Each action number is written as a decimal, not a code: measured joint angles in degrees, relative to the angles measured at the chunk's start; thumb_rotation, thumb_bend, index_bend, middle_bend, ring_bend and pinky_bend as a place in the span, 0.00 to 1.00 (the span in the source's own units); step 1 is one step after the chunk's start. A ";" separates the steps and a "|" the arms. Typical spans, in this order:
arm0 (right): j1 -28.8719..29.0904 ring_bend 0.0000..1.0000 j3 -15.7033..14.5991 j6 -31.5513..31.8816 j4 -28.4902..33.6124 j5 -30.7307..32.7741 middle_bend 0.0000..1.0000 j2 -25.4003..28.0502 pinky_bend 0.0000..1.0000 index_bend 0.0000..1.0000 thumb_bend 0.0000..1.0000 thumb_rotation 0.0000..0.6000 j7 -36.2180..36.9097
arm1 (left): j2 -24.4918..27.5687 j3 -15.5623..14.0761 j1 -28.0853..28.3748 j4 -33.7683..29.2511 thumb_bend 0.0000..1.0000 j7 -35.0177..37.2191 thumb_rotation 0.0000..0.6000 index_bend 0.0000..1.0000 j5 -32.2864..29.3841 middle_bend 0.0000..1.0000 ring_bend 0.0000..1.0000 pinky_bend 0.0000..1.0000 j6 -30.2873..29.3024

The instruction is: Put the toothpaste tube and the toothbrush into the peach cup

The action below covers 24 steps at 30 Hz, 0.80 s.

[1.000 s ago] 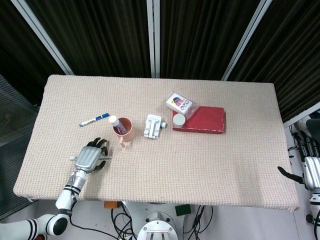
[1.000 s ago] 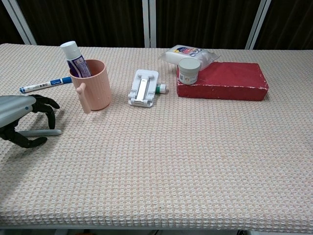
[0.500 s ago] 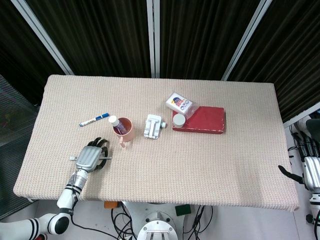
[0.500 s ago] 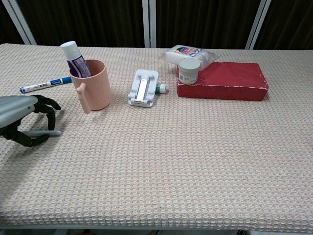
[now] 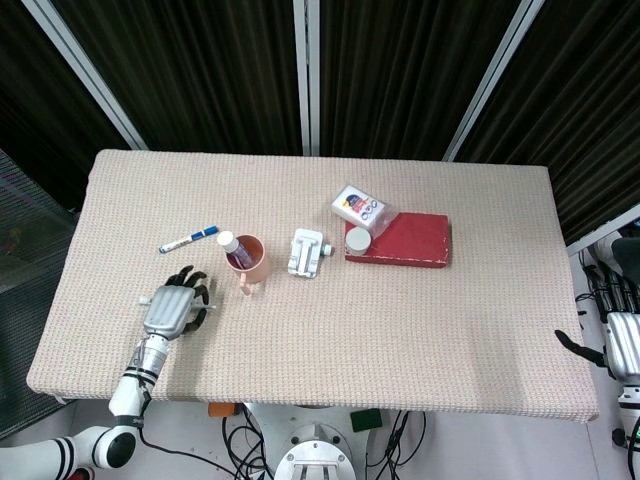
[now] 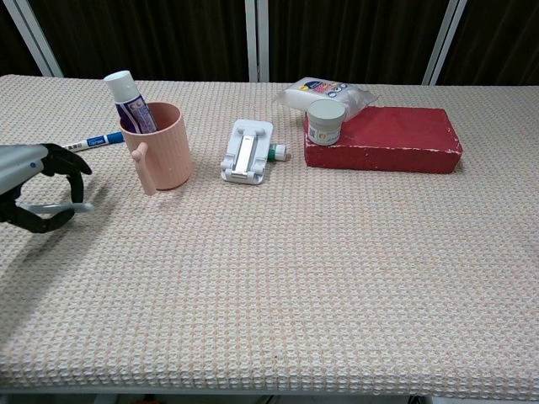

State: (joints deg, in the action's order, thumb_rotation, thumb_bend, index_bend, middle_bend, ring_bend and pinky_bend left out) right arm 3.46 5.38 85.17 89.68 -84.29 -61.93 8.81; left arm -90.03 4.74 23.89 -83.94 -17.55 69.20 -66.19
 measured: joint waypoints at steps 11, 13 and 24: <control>-0.09 0.00 -0.08 0.33 -0.05 -0.32 0.00 -0.16 0.00 0.00 0.34 1.00 0.30 | 4.79 4.42 -3.37 -0.74 0.44 24.93 1.00 0.62 3.43 0.28 0.09 0.26 -5.84; -0.14 0.00 -0.10 0.45 -0.03 -0.38 0.00 -0.15 0.00 0.00 0.34 1.00 0.40 | 5.99 5.62 -3.98 -1.14 0.44 31.00 1.00 0.62 3.30 0.31 0.10 0.26 -6.16; -0.35 0.00 0.02 1.10 0.07 -0.56 0.00 -0.06 0.00 0.00 0.34 1.00 0.93 | 17.51 15.14 -6.85 -6.64 0.44 63.46 1.00 0.66 1.46 0.40 0.13 0.28 -4.46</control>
State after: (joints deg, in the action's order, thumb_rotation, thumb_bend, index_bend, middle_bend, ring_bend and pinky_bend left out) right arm 3.12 5.40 86.26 89.75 -84.85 -62.00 9.73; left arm -72.52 19.88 17.04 -90.58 45.91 70.66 -70.65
